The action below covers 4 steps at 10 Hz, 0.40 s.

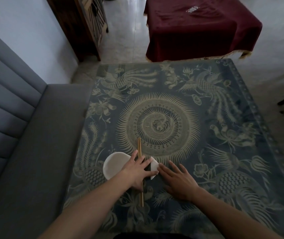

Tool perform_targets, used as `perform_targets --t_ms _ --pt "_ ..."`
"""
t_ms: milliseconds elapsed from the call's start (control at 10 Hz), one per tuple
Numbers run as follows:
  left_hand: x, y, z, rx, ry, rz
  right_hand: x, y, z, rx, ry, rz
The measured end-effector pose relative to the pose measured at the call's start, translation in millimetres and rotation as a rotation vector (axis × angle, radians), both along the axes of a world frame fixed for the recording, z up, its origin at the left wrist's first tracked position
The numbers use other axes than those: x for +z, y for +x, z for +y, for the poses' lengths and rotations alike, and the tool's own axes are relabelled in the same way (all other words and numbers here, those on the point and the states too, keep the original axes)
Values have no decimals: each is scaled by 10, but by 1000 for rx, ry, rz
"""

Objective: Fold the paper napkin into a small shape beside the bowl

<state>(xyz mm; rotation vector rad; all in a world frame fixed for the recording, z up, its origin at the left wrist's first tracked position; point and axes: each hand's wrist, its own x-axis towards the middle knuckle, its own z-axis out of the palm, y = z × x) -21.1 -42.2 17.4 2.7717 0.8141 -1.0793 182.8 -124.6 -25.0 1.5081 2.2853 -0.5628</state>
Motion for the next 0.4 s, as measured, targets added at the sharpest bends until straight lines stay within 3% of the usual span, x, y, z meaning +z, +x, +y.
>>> perform_targets --t_ms 400 --pt "88 -61 -59 149 -13 -141 155 67 5 -148 34 122"
